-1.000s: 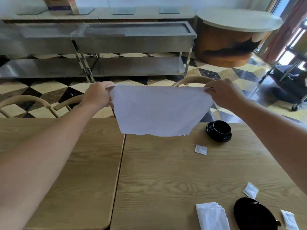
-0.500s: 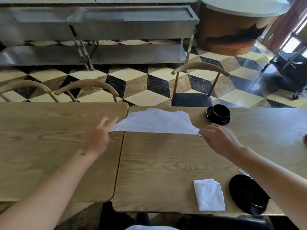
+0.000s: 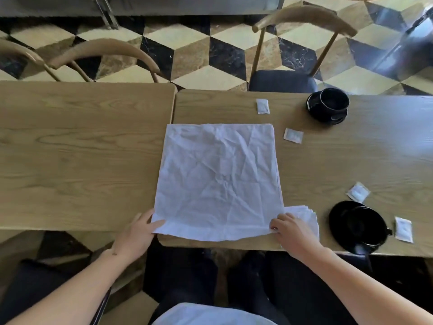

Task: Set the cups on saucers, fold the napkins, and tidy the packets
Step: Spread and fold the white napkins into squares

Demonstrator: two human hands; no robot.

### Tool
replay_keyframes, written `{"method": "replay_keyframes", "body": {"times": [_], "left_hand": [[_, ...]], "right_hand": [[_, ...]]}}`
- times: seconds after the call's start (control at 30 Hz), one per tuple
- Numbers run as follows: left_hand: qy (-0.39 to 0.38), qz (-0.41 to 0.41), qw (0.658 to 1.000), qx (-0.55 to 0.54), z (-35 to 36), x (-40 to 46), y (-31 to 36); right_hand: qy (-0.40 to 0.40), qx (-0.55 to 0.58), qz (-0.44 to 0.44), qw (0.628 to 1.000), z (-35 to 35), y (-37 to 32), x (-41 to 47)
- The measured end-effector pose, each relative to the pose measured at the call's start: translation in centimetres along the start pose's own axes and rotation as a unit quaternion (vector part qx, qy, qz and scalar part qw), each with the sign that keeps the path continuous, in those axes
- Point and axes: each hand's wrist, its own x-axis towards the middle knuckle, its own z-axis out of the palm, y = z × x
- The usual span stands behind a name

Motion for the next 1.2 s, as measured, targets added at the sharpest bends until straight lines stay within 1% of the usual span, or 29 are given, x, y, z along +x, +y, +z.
{"method": "replay_keyframes", "body": {"times": [0.07,0.1,0.17,0.23,0.27,0.33,0.4,0.5,0.63,0.7,0.83,0.93,1.07,1.2], "left_hand": [[0.035,0.016,0.999,-0.027,-0.5,0.7,-0.2],[0.066,0.029,0.996,-0.053,-0.9,1.2,-0.1],[0.123,0.032,0.980,-0.151,-2.3,2.3,0.4],[0.143,-0.012,0.949,-0.281,-4.8,3.7,1.1],[0.148,-0.034,0.933,-0.328,-6.2,4.4,1.5],[0.163,-0.053,0.906,-0.387,-8.8,6.0,2.1],[0.183,-0.059,0.884,-0.426,-10.9,8.1,2.4],[0.193,-0.071,0.871,-0.447,-13.7,12.0,2.8],[0.208,-0.095,0.864,-0.448,-16.2,17.6,2.9],[0.205,-0.110,0.861,-0.452,-16.8,20.0,2.7],[0.192,-0.125,0.872,-0.433,-17.1,23.8,2.2],[0.178,-0.142,0.873,-0.432,-16.8,25.0,2.0],[0.211,-0.165,0.868,-0.417,-16.7,25.9,2.2],[0.228,-0.164,0.870,-0.406,-16.9,26.4,2.8]], "right_hand": [[-0.014,0.016,0.015,1.000,-0.1,0.1,0.3],[-0.017,0.036,0.026,0.999,-0.5,0.2,0.5],[0.000,0.096,0.063,0.993,-1.9,0.2,1.0],[0.024,0.190,0.117,0.974,-4.1,0.3,2.3],[0.032,0.241,0.137,0.960,-5.2,0.5,3.3],[0.061,0.306,0.165,0.936,-7.6,1.0,5.8],[0.090,0.331,0.186,0.920,-9.8,1.6,8.7],[0.128,0.347,0.194,0.909,-12.2,2.8,13.1],[0.171,0.442,0.224,0.851,-14.2,4.7,18.9],[0.190,0.451,0.243,0.838,-14.5,5.6,21.4],[0.184,0.406,0.266,0.855,-13.6,6.8,25.0],[0.174,0.399,0.279,0.856,-13.0,7.1,26.3],[0.187,0.363,0.277,0.870,-12.7,7.5,27.3],[0.193,0.364,0.273,0.869,-12.8,7.8,28.2]]}}
